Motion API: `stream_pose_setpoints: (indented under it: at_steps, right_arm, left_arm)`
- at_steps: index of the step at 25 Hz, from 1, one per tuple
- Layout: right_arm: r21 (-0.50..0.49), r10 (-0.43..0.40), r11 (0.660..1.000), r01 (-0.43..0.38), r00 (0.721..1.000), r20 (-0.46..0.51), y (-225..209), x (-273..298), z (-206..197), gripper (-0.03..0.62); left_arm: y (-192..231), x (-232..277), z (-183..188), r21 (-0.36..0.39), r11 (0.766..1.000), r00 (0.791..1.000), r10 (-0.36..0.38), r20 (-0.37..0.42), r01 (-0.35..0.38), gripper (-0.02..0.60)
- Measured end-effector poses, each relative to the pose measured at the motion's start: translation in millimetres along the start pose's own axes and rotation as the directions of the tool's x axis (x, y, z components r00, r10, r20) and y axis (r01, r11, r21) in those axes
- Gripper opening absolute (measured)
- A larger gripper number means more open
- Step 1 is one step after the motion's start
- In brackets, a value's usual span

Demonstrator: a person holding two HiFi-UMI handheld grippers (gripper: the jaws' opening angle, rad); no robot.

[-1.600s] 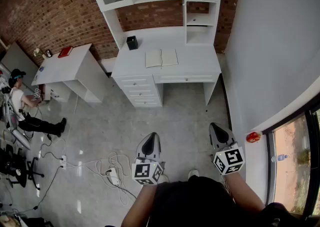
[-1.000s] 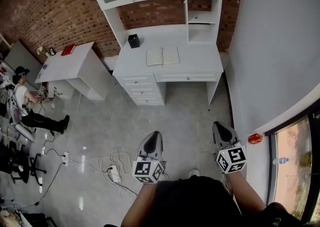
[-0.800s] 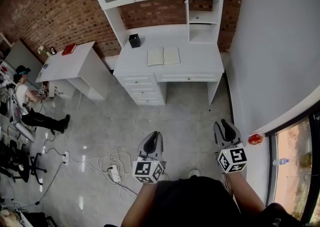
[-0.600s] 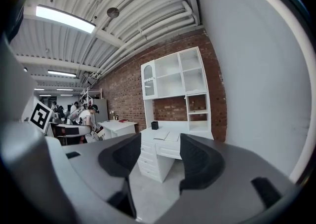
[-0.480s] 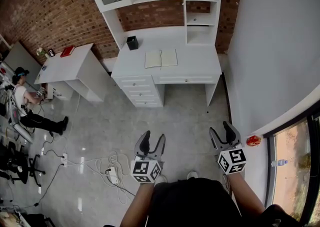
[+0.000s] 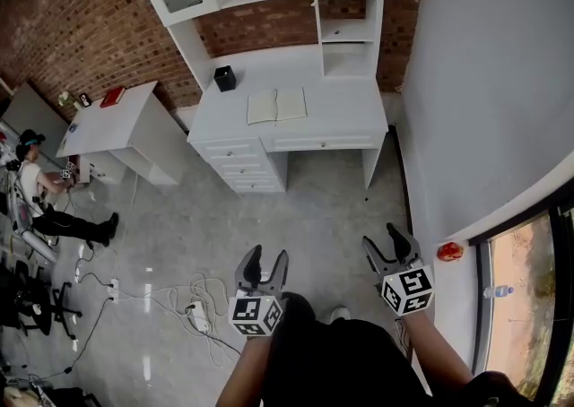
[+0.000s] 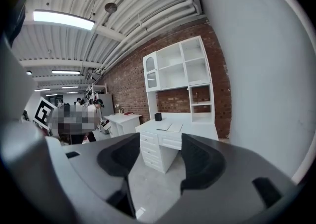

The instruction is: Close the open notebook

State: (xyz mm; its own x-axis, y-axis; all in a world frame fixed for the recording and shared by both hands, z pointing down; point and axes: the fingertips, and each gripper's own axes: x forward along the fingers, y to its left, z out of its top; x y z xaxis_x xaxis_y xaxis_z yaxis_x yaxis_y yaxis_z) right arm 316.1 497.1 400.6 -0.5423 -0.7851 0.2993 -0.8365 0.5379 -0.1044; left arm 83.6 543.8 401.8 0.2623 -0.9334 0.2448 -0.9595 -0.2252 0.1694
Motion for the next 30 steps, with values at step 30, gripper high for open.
stream_pose_setpoints:
  at_steps: [30]
  right_arm:
    - [0.003, -0.130, 0.991, 0.131, 0.989, -0.073, -26.7, 370.0, 99.9, 0.265]
  left_arm:
    - [278.1, 272.2, 91.6, -0.060, 0.994, 0.996, -0.090, -0.019, 0.089, 0.233]
